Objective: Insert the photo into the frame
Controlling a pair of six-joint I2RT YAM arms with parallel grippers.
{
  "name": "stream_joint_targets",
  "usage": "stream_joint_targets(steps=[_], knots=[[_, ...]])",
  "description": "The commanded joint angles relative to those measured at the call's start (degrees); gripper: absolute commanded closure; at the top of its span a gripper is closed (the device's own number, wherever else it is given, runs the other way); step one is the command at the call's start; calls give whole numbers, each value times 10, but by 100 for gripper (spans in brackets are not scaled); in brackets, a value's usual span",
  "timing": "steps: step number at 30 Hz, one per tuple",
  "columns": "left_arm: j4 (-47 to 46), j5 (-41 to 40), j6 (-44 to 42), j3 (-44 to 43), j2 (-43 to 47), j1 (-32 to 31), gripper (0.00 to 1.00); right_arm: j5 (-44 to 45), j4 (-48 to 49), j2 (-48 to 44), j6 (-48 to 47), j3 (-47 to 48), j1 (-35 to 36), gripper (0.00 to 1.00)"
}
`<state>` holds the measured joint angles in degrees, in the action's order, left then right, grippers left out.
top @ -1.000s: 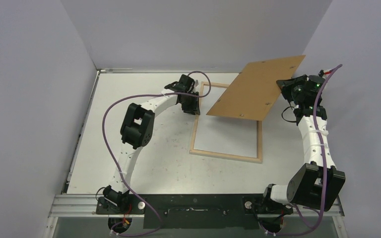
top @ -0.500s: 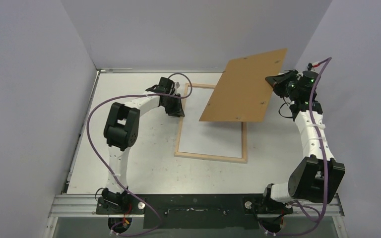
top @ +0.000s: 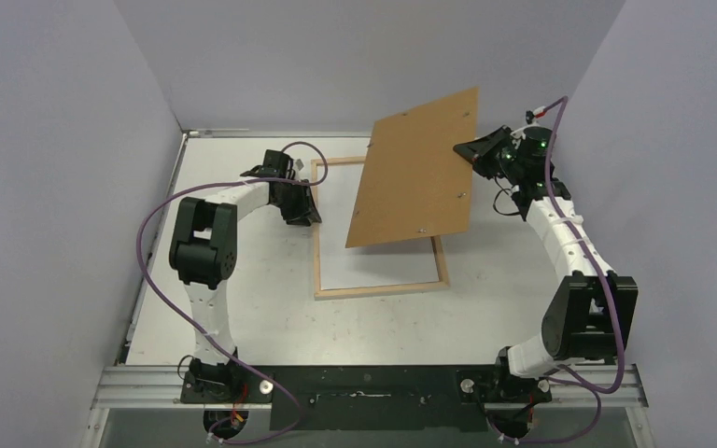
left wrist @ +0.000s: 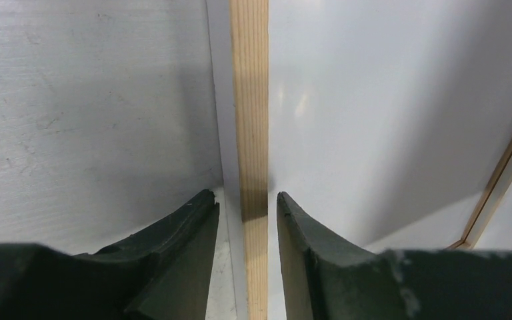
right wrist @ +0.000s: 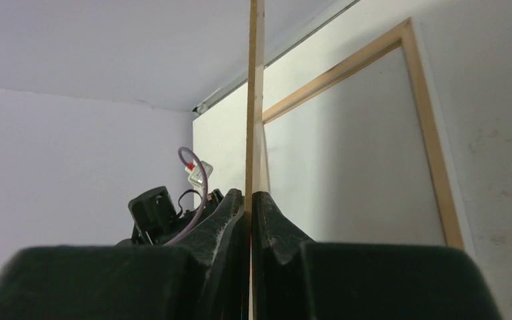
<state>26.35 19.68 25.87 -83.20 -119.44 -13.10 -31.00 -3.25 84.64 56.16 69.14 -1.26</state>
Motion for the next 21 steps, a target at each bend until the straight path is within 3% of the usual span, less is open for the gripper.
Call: stream_joint_targets(steps=[1,9,15,21], knots=[[-2,2,-6,17,42,15,58,-15,115,9,57,9,48,100],[-62,77,33,50,116,58,32,4,209,52,109,-26,128,100],[-81,106,46,74,153,89,30,-5,218,75,104,-21,147,100],[-54,102,51,84,150,107,35,-9,230,101,92,-12,161,100]])
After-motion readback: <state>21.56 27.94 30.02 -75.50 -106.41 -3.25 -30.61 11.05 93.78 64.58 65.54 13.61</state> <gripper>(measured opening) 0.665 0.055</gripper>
